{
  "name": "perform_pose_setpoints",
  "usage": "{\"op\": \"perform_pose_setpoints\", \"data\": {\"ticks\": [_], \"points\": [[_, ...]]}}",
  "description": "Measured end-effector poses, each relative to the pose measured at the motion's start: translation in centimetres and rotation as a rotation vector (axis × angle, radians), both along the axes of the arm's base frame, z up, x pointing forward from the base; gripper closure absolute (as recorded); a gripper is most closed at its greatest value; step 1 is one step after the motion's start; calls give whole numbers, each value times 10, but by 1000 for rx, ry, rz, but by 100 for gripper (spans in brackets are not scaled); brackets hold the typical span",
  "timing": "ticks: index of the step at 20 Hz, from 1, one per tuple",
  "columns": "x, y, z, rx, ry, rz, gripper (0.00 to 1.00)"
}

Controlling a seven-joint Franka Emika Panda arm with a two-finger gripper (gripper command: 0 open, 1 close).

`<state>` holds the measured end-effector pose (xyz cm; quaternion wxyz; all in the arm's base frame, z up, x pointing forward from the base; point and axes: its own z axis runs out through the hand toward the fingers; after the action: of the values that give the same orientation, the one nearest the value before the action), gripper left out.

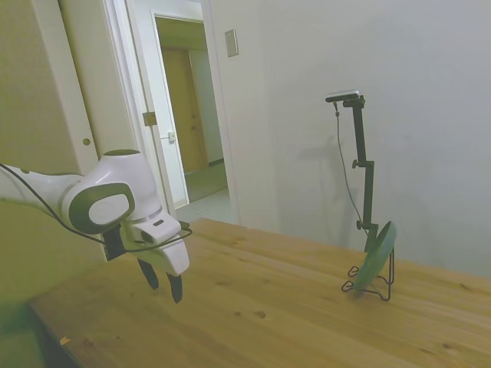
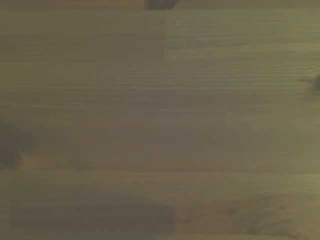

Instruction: Unload the plate

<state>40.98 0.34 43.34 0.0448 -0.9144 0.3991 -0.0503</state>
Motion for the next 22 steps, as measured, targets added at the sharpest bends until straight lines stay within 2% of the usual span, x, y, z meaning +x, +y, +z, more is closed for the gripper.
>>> {"op": "perform_pose_setpoints", "data": {"ticks": [2, 4, 6, 10, 14, 22], "points": [[0, -2, 0, 3, 1, -1, 0], [3, -18, 9, -32, -15, -11, 0], [7, -45, 30, -71, -37, -43, 0], [19, -106, 91, -148, -103, -127, 0], [48, -172, 134, -194, -156, -219, 0], [124, -289, 158, -245, -185, -355, 0]]}}
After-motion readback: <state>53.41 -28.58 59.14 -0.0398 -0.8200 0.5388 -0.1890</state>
